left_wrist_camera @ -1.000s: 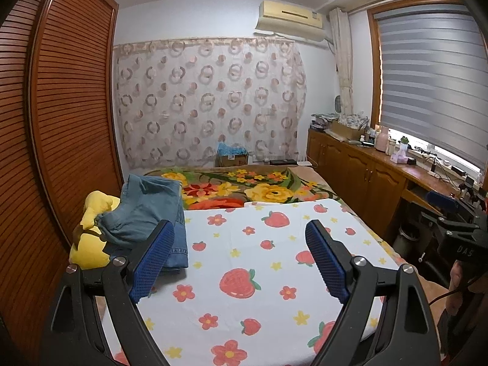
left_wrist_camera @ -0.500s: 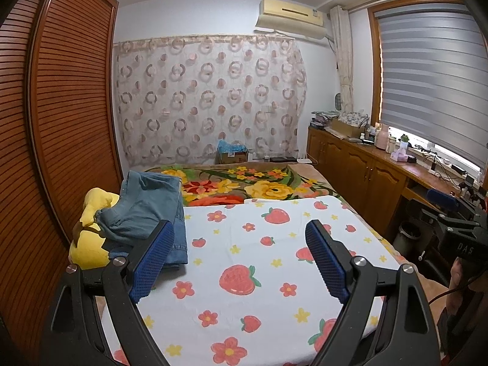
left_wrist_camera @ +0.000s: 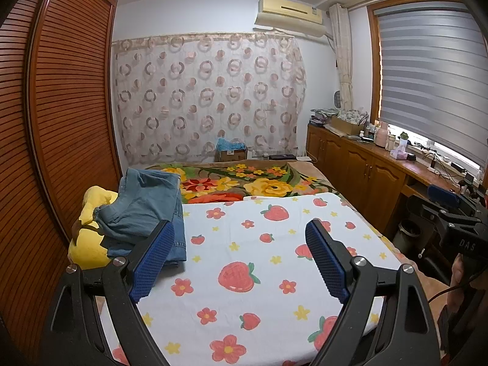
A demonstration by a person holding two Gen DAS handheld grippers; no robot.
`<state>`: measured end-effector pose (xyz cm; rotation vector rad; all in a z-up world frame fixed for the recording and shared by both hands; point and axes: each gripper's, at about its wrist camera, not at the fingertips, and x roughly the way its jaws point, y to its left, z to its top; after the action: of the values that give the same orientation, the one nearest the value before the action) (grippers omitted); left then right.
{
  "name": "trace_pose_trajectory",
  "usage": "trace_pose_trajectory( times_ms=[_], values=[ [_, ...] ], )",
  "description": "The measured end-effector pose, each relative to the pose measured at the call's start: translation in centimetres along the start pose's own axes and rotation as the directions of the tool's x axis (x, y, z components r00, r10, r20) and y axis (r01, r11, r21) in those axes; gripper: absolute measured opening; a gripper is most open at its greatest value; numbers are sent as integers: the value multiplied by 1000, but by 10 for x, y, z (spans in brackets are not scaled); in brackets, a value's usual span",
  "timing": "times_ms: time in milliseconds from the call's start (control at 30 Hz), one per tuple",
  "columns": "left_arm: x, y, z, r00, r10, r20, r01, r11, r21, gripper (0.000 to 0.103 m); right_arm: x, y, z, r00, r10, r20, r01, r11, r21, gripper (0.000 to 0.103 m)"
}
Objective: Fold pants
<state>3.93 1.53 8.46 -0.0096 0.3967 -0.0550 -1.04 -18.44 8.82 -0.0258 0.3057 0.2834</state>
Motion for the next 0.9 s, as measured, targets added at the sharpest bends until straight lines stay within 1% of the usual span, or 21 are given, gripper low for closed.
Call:
trace_pose_trajectory(
  times_ms=[900],
  values=[
    [0, -1, 2, 1000, 1, -1, -1, 1000, 1, 88, 1, -2, 0, 1000, 3, 0, -3, 1000, -1, 91]
  ],
)
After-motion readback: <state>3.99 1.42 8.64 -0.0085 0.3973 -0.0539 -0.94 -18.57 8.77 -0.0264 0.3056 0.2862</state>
